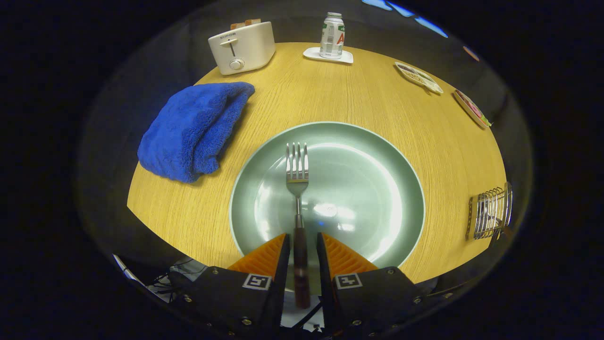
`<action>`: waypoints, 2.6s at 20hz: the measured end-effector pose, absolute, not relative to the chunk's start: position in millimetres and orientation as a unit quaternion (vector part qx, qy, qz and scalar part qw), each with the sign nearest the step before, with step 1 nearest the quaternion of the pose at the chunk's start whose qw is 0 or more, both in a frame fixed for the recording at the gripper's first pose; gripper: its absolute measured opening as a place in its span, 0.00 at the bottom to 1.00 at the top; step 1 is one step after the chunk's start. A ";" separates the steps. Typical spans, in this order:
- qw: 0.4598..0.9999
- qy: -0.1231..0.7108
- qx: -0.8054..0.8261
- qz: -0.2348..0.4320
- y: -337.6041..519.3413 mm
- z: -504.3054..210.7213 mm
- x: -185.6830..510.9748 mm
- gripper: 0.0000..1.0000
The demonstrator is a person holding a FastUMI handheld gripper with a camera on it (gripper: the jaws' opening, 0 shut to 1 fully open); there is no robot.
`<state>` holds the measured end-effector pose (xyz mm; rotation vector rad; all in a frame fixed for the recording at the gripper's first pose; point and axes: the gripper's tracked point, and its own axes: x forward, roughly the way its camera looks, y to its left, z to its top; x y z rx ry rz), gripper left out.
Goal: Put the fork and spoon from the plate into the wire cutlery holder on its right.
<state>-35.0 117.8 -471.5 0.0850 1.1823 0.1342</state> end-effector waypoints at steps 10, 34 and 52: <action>0.833 0.548 0.034 0.066 118.7 -471.1 -30.1 0.08; 0.901 0.433 0.036 -0.018 46.6 -365.0 -1.2 0.08; 0.879 0.419 0.102 -0.204 -99.1 -340.2 -23.7 0.08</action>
